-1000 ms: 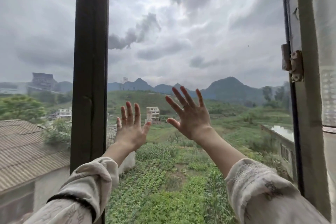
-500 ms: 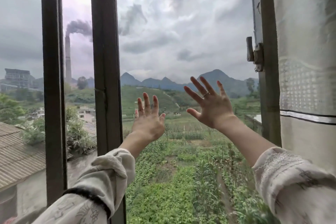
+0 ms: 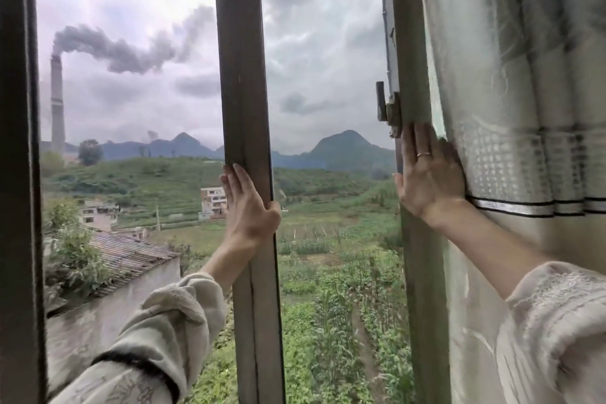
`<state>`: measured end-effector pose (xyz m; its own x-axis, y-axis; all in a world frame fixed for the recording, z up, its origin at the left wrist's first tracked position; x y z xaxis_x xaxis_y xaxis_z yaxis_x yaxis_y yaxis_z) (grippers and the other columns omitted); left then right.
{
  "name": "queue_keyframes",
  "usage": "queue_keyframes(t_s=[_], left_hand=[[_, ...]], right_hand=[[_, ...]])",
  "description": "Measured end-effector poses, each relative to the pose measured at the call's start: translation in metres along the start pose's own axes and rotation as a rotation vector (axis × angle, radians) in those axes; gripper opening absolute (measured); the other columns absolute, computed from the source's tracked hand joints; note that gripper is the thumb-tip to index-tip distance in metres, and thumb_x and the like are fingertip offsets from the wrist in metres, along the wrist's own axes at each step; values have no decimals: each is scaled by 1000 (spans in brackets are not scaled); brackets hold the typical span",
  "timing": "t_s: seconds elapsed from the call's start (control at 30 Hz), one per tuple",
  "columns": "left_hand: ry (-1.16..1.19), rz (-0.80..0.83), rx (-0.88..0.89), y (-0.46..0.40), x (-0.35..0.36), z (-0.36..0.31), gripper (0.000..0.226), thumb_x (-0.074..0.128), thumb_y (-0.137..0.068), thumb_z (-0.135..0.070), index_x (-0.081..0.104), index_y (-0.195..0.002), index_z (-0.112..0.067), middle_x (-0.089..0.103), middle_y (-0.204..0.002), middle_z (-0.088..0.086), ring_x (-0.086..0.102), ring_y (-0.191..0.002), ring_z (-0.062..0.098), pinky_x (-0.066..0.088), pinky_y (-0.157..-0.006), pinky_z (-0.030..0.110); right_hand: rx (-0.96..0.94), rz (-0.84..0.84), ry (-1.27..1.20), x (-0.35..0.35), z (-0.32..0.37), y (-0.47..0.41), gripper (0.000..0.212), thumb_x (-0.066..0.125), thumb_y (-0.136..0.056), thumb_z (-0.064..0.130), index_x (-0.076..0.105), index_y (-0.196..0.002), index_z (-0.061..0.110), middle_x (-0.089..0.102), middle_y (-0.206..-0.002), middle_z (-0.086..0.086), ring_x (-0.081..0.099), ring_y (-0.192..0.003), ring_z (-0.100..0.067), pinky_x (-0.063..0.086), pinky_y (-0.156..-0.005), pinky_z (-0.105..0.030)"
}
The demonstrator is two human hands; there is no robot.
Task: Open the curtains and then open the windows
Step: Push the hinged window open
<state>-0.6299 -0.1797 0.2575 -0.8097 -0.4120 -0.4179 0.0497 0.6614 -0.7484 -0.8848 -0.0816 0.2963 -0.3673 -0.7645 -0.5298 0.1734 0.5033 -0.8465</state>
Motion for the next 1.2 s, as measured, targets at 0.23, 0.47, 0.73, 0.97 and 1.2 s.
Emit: queue_keyframes(t_s=[0.23, 0.47, 0.73, 0.97, 1.2], left_hand=[[139, 47, 71, 7, 31, -35, 83, 45, -84, -10, -14, -143, -10, -19, -155, 4, -16, -142, 16, -11, -111, 32], [253, 225, 128, 14, 57, -66, 81, 42, -84, -1, -11, -144, -11, -20, -155, 2, -17, -141, 11, -8, -114, 28], [453, 358, 135, 20, 86, -101, 79, 35, -81, 9, -4, -145, -15, -14, -156, -1, -13, -142, 8, -5, -114, 26], [546, 440, 169, 25, 106, -132, 73, 32, -84, 9, 0, -146, -12, -10, -156, -1, -9, -142, 7, -5, -116, 26], [724, 521, 172, 28, 119, -151, 67, 29, -87, 4, 4, -146, -12, -2, -157, 0, -1, -142, 7, 1, -118, 30]], right_hand=[[-62, 158, -65, 6, -23, -2, 69, 26, -99, 42, -9, -150, 12, -19, -159, -7, -11, -148, -18, 5, -121, -36], [-107, 164, 41, 7, -25, -1, 68, 22, -100, 42, -14, -149, 11, -21, -158, -8, -14, -147, -19, -3, -121, -37], [-186, 203, 50, 2, -32, -2, 63, 23, -101, 34, -12, -150, 14, -20, -158, -7, -12, -148, -19, 0, -121, -38], [-197, 180, 10, -2, -34, -1, 73, 31, -91, -1, -10, -150, 15, -21, -158, -7, -11, -148, -18, 1, -121, -36], [-177, 180, 9, 2, -33, -2, 79, 35, -89, -2, -14, -149, 15, -24, -157, -7, -13, -148, -20, 0, -120, -36]])
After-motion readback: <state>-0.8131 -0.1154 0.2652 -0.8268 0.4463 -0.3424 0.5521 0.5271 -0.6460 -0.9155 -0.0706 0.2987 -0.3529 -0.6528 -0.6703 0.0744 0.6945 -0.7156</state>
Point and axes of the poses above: each hand's wrist, its own y-axis away from the middle knuckle, its own x-axis out of the palm, z = x × y, the point moved 7 cm from there along -y, towards the middle knuckle
